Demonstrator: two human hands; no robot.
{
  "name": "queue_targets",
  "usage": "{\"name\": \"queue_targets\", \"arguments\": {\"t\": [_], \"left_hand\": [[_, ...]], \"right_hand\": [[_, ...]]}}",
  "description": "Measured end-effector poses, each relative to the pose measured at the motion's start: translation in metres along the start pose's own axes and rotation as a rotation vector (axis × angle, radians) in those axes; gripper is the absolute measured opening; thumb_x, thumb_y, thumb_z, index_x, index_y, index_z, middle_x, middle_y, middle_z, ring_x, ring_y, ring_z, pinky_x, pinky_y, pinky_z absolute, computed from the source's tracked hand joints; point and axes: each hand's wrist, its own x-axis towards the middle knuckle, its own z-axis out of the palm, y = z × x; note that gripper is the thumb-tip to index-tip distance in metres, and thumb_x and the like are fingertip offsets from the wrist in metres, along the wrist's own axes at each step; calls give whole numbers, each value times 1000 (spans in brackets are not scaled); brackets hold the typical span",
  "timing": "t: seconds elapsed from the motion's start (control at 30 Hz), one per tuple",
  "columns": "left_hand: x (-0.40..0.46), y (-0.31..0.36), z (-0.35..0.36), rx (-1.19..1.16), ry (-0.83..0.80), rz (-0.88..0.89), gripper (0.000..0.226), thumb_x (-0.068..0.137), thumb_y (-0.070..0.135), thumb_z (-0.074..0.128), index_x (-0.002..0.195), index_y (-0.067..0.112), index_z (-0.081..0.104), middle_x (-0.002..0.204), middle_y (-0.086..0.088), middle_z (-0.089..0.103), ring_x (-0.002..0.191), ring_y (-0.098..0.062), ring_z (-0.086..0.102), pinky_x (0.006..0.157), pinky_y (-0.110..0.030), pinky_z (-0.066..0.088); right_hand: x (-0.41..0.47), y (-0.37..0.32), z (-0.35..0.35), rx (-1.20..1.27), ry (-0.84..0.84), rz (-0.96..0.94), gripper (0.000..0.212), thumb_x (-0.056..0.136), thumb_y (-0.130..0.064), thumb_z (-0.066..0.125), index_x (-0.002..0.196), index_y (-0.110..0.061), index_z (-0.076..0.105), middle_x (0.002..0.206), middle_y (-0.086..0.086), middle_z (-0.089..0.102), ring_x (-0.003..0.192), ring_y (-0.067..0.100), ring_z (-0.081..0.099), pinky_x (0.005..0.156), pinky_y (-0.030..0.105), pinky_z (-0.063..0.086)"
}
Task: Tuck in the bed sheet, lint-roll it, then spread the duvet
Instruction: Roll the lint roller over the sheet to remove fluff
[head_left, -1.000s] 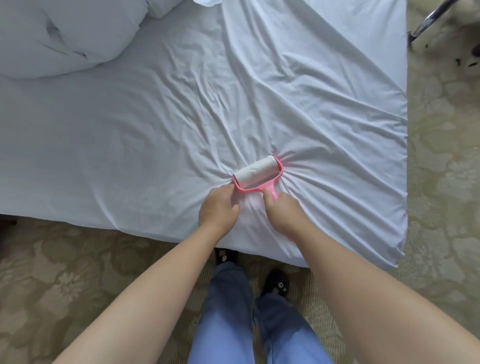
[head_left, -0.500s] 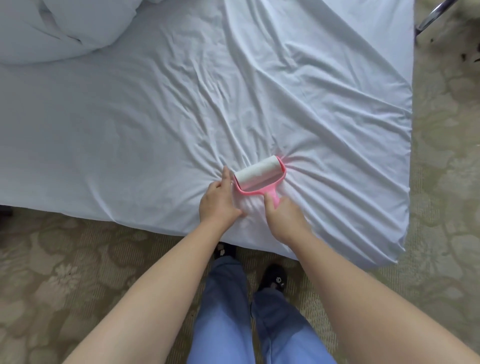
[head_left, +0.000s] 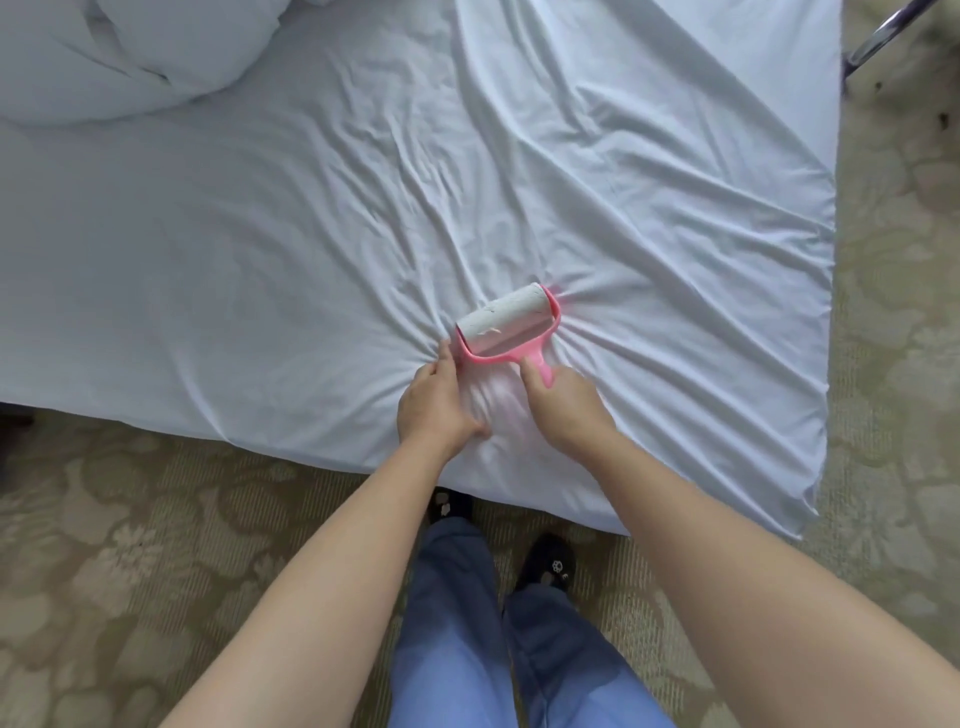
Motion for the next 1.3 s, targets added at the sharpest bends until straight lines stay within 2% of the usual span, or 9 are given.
{"name": "queue_targets", "arguments": {"t": [0.13, 0.3, 0.43, 0.53, 0.7, 0.93, 1.07, 1.2, 1.3], "left_hand": [[-5, -3, -5, -128, -19, 25, 126, 64, 26, 87, 154, 20, -1, 146, 6, 42, 136, -14, 34, 106, -26, 32], [-4, -7, -10, -394, 54, -28, 104, 71, 14, 84, 152, 18, 19, 137, 9, 54, 134, -9, 40, 105, -21, 30], [5, -8, -16, -553, 146, -71, 74, 76, 2, 74, 142, 15, 43, 111, 6, 65, 116, -11, 58, 101, -24, 42], [9, -5, -23, -540, 191, -41, 49, 85, 3, 60, 132, 15, 53, 103, 7, 61, 103, -11, 61, 87, -20, 45], [15, -8, -27, -315, 240, 79, 34, 86, 4, 57, 118, 13, 60, 110, 4, 60, 99, -15, 56, 81, -23, 41], [24, -8, -22, -47, 334, 220, 47, 79, 16, 69, 125, 11, 59, 132, -4, 52, 126, -23, 41, 100, -32, 37], [31, -4, -30, -14, 312, 218, 60, 76, 21, 73, 132, 12, 54, 143, -5, 43, 135, -22, 33, 106, -33, 31], [40, -4, -41, 98, 194, 138, 89, 75, 42, 74, 147, 17, 30, 159, -1, 16, 146, -17, 8, 117, -36, 13], [48, -9, -48, 186, 101, 60, 112, 72, 57, 72, 153, 18, 6, 161, 4, -4, 148, -13, -6, 119, -39, 1]], "right_hand": [[-2, 16, -23, 125, 90, -21, 56, 93, -63, 35, 59, -19, 29, 57, 0, 39, 56, 25, 41, 57, 35, 36], [0, 24, -40, 166, 115, -55, 68, 82, -73, 33, 70, -6, 38, 59, 7, 37, 51, 23, 40, 54, 36, 36], [-1, 31, -43, 150, 160, -77, 91, 74, -79, 19, 84, 7, 47, 58, 8, 42, 51, 27, 46, 54, 39, 39], [-4, 35, -41, 132, 220, -78, 80, 79, -75, 19, 75, 0, 47, 55, 6, 44, 54, 31, 49, 57, 45, 46], [-5, 35, -45, 310, 343, 35, 56, 99, -54, 28, 61, -14, 38, 54, 9, 42, 42, 25, 45, 49, 34, 39], [-8, 36, -37, 181, 306, -27, 53, 84, -67, 24, 57, -24, 41, 49, 2, 45, 53, 30, 50, 59, 41, 45], [-4, 33, -30, 163, 288, -1, 68, 74, -76, 18, 64, -14, 43, 53, 6, 47, 62, 38, 55, 62, 43, 47], [0, 29, -26, 137, 273, -15, 65, 80, -74, 22, 63, -13, 41, 54, 4, 46, 62, 37, 54, 58, 42, 45], [5, 23, -21, 70, 248, -56, 52, 97, -55, 31, 60, -20, 38, 57, -2, 44, 63, 29, 49, 56, 38, 35]]}}
